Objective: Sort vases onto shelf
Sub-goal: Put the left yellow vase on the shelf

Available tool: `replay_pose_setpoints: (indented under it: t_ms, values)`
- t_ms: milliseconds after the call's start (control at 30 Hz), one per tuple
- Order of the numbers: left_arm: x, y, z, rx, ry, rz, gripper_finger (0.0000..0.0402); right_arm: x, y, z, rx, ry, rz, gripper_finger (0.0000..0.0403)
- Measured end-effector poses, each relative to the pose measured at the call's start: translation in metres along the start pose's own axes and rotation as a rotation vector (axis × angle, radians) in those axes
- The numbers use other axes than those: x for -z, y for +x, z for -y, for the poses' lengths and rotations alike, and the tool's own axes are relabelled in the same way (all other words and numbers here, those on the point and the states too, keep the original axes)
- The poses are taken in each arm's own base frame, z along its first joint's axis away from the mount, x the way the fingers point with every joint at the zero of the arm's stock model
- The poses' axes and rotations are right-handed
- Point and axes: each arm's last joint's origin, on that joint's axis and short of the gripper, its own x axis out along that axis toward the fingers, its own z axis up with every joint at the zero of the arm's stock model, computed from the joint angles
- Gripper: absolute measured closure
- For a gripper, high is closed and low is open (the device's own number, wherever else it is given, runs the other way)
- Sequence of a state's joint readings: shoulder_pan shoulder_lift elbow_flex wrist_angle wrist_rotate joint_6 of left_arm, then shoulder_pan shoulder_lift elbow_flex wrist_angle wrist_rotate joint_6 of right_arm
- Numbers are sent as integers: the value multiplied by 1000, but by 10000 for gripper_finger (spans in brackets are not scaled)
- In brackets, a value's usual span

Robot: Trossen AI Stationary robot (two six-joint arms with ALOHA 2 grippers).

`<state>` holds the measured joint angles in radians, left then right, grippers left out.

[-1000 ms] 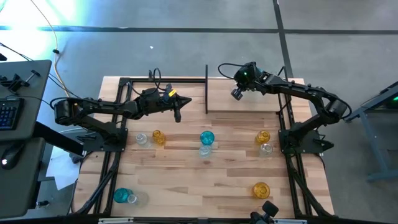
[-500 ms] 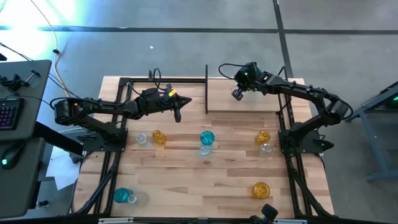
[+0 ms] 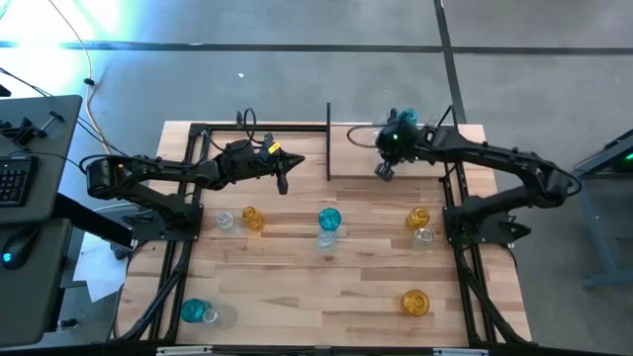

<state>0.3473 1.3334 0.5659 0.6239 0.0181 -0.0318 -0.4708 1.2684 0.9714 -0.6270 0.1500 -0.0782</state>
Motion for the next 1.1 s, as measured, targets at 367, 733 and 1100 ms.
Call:
replay_pose_setpoints:
  t_ms: [367, 733, 1100]
  values:
    - [0, 0, 2, 34, 3, -1, 401, 1, -30, -77, -292, -117, 102, 403]
    - [-12, -1, 1, 179, -30, 110, 401, 6, -29, -129, -716, -134, 475, 403]
    - [2, -1, 14, 303, 29, -19, 401, 26, -32, -148, -590, -117, 381, 403]
